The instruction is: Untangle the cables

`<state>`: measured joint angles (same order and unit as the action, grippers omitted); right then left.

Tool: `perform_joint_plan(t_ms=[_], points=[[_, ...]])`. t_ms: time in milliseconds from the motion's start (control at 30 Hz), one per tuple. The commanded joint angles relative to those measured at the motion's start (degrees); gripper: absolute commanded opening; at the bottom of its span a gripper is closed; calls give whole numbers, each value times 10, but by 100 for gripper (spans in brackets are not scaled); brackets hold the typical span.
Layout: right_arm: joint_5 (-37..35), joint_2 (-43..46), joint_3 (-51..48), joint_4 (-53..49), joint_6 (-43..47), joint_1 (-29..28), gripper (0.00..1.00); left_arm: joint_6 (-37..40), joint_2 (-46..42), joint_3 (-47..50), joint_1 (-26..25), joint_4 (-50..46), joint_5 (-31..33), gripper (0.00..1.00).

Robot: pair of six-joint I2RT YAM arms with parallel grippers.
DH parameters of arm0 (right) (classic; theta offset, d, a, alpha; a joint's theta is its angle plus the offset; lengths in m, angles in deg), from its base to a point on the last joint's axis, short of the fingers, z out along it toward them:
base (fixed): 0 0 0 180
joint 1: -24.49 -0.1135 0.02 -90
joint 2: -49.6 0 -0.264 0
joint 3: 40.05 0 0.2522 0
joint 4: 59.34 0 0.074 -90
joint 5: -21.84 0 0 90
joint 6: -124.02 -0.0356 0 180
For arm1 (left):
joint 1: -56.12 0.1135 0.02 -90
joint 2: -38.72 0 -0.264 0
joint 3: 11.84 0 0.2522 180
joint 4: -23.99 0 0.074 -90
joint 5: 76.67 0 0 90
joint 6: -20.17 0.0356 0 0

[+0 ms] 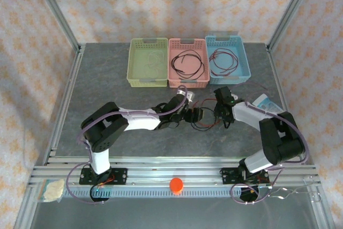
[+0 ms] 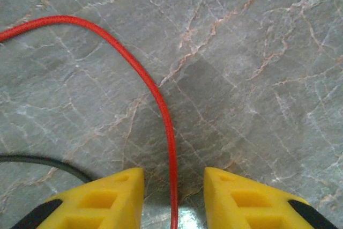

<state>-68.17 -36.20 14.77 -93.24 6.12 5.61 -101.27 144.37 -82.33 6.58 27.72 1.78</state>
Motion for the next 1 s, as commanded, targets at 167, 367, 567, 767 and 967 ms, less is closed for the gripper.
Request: perform_joint_plan(t_ms=[167, 367, 567, 767, 967], points=[[-13, -34, 13, -2, -13, 8, 30, 19, 26, -31, -10, -8, -8, 75], [-15, -48, 9, -1, -14, 9, 16, 24, 31, -39, -13, -13, -8, 75], [-35, -18, 8, -9, -10, 9, 2, 35, 29, -51, -12, -48, 38, 75], [-45, 66, 21, -12, 19, 9, 0, 49, 25, -82, -10, -86, 81, 77], [-54, 169, 52, -49, 72, 9, 0, 71, 18, -116, -7, -105, 92, 82]])
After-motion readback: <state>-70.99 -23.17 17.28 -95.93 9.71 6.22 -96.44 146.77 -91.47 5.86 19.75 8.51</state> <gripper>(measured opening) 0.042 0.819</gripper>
